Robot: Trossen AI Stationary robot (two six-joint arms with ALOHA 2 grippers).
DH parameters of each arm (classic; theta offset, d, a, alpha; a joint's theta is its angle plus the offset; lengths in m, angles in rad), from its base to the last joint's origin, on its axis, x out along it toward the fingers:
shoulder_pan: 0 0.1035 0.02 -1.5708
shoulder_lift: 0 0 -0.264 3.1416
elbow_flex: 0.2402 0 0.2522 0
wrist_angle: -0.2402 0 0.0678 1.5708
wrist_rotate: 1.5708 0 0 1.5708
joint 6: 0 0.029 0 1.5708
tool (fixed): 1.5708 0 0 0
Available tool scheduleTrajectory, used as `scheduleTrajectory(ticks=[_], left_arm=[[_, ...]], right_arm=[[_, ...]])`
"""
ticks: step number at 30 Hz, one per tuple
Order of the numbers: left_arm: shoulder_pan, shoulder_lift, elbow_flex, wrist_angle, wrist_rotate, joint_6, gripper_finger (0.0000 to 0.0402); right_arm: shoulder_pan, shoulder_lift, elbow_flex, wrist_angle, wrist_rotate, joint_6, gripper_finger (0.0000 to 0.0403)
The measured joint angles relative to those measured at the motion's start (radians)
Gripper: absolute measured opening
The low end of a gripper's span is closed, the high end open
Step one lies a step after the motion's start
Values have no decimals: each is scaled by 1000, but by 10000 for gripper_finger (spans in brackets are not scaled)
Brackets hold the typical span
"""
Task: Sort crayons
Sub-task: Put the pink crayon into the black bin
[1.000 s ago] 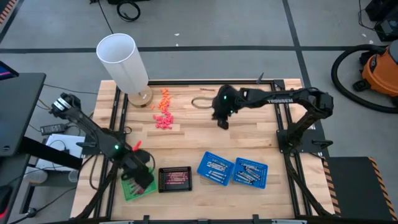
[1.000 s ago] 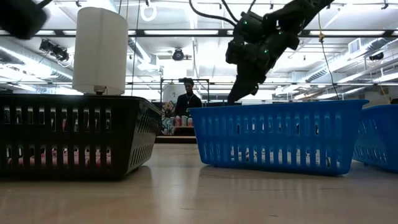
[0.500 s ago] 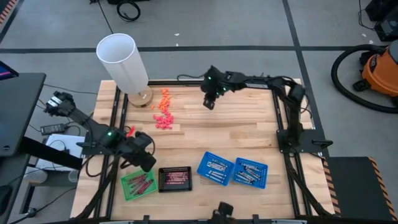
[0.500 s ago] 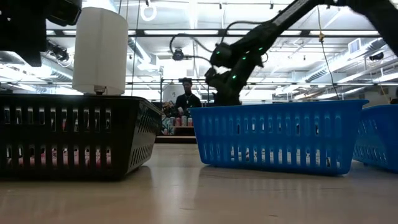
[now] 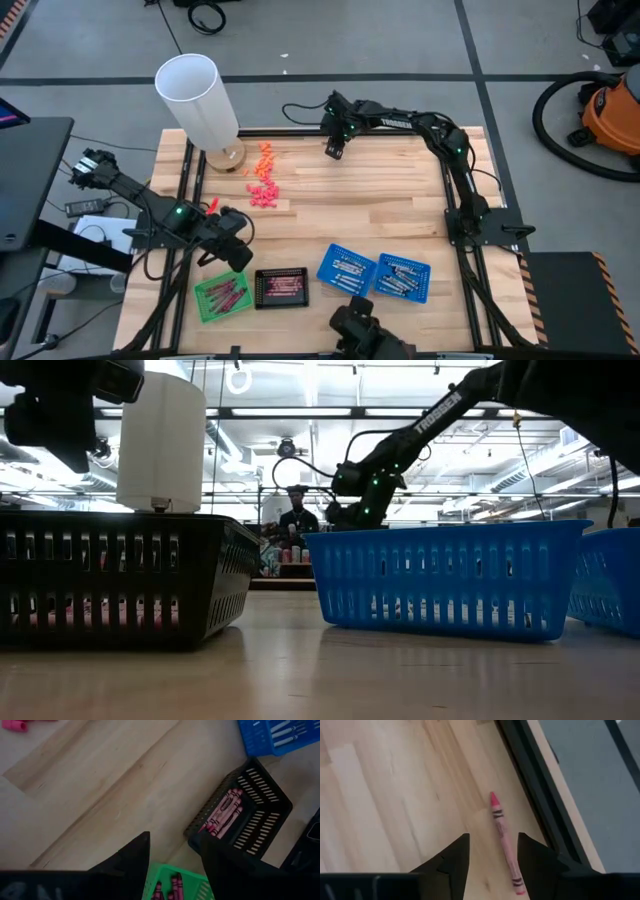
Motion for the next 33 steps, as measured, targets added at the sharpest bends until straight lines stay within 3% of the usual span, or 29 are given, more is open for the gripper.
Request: scheduleTrajectory(ticks=[16,20,27,33], left_arm=[[1,1,0,7,-1,-2,180],[1,1,0,7,-1,-2,180],[1,1,0,6,-1,-5,180],[13,-6,7,2,-1,-39,180]], right_arm=[[-37,74,3,-59,26,13,149],[-35,75,4,-71,9,0,113],[-30,73,2,-103,-28,-38,14],[-7,80,57,-216,-25,-42,17]])
